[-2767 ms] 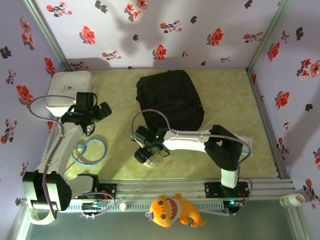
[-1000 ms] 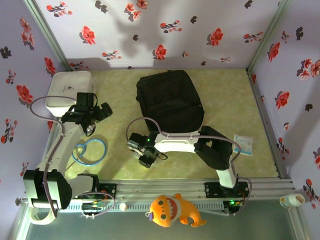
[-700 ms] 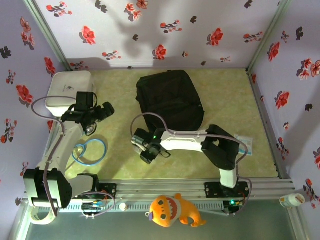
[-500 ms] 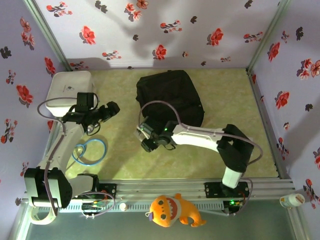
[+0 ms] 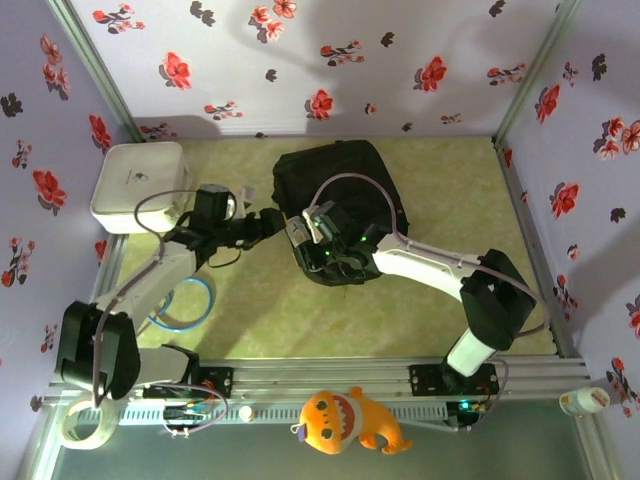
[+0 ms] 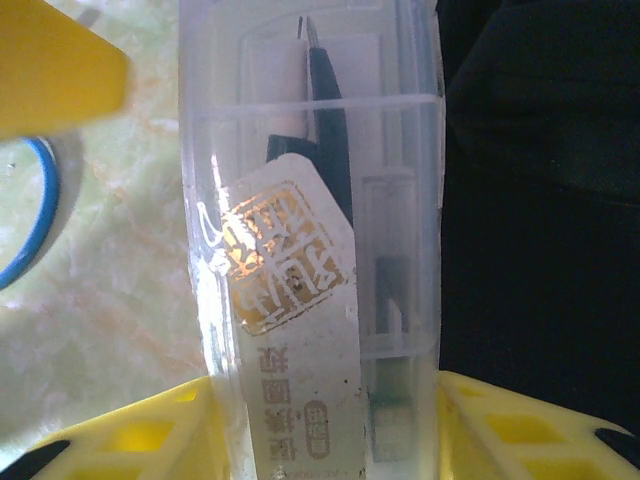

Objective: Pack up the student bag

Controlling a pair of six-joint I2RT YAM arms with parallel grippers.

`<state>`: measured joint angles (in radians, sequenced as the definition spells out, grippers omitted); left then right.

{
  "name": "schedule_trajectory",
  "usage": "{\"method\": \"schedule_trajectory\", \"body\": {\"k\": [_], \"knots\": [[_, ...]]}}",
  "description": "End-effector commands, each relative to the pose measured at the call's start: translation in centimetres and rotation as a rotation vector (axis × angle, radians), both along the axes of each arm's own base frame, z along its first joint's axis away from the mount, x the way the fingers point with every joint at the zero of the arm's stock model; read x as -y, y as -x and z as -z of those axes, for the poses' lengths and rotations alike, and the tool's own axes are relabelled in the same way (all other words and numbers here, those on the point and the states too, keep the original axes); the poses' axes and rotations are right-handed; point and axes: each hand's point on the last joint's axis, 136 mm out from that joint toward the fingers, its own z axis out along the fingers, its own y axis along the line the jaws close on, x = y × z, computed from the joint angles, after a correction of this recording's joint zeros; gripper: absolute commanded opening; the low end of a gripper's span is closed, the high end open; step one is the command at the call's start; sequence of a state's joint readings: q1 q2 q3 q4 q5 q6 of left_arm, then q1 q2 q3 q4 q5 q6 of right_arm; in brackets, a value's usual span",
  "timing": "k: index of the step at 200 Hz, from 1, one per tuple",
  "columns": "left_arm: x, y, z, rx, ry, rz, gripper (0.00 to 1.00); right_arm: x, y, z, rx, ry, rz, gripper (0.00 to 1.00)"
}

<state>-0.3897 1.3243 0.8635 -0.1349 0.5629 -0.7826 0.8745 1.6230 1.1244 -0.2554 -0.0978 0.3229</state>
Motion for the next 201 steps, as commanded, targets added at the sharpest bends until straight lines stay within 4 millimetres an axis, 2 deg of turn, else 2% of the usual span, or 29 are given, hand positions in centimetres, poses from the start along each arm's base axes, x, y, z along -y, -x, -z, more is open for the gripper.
{"method": "schedule_trajectory", "body": {"k": [1,18,39,76,130,140,166,201], "knots": [[2.2,-0.6,-0.6,0.032,0.074,0.043,0.68,-0.3,-0.3,-2.0,0.004,-0.089,0.011,0.50],[2.5,-1.2,0.4,0.001,0.080,0.031,0.59,-0.2,-0.4,-2.3,0.007,-0.102,0.014,0.50],[2.8,-1.7,0.6,-0.003,0.093,0.022,0.51,-0.2,-0.4,-2.3,-0.002,-0.111,0.014,0.50],[3.3,-1.9,-0.3,0.021,0.108,0.049,0.38,-0.4,-0.6,-2.2,-0.022,-0.136,0.019,0.51],[4.1,-2.5,-1.6,0.038,0.136,0.087,0.21,-0.5,-1.2,-3.2,-0.029,-0.196,0.039,0.52],[4.1,-2.8,-2.0,0.048,0.140,0.084,0.19,-0.3,-1.4,-3.6,-0.032,-0.213,0.049,0.57],[4.0,-3.7,-3.5,0.076,0.173,0.069,0.17,0.9,-2.1,-4.7,-0.053,-0.283,0.107,0.84],[4.4,-5.2,-6.4,0.108,0.285,0.049,0.17,2.6,-3.1,-7.5,-0.134,-0.526,0.176,0.91]]}}
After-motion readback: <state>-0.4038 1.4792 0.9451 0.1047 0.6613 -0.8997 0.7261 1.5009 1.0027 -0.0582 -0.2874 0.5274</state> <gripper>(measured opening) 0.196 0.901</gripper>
